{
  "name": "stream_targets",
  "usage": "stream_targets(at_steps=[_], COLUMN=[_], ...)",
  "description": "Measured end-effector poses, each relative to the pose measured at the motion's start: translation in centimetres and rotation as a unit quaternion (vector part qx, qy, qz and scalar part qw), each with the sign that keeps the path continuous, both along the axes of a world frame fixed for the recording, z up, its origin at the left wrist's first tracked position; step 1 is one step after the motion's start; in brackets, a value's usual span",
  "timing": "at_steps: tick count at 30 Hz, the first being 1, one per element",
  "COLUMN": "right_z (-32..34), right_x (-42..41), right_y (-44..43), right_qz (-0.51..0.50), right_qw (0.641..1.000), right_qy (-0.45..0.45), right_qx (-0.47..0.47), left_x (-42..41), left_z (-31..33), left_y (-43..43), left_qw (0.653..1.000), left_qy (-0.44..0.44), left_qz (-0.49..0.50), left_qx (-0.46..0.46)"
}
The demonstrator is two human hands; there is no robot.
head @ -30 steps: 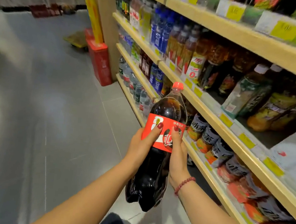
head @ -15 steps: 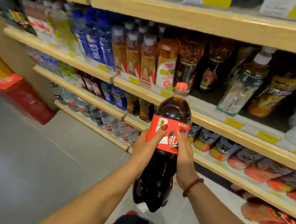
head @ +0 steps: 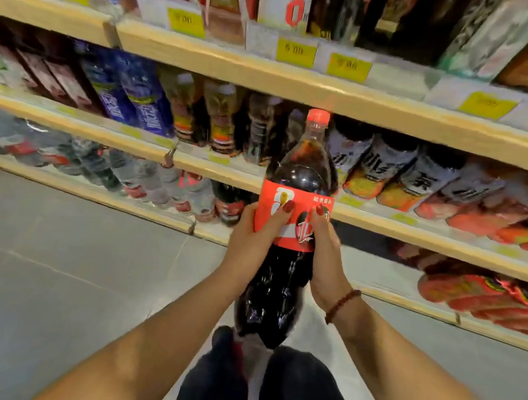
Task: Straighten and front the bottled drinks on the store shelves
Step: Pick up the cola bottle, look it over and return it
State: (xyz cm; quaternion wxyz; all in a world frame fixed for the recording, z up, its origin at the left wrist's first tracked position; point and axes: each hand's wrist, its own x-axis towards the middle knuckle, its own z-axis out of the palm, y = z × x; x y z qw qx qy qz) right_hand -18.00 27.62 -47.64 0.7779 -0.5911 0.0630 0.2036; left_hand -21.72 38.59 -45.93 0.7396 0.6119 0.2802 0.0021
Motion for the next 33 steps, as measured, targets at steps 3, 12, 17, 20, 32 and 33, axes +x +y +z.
stream_targets(at_steps=[3,12,17,20,32,33], right_z=[-5.6,-22.1,-28.7,-31.4,-35.7,-35.8], right_x=[0.5,2.7,4.0,4.7,6.5,6.6], right_y=[0.0,-1.5,-2.5,-3.1,-6.4,-6.5], right_qz=[0.002,0.023,0.022,0.032,0.056,0.051], right_qw=[1.000,0.996,0.992,0.990,0.994,0.995], right_qy=[-0.008,-0.081,-0.123,-0.137,-0.097,-0.089], right_qx=[0.003,0.008,0.002,-0.002,-0.011,-0.008], left_x=[0.6,2.1,3.1,3.7,6.0,6.4], left_z=[-5.6,-22.7,-29.9,-32.8,-36.8,-37.0], left_y=[0.0,-1.8,-2.6,-3.0,-4.2,-4.1], left_qw=[1.000,0.996,0.992,0.987,0.987,0.986], left_qy=[-0.006,-0.081,-0.118,-0.140,-0.101,-0.103], left_qz=[-0.006,0.022,0.005,0.005,-0.099,-0.106], left_qx=[0.009,-0.002,0.044,0.078,0.076,0.075])
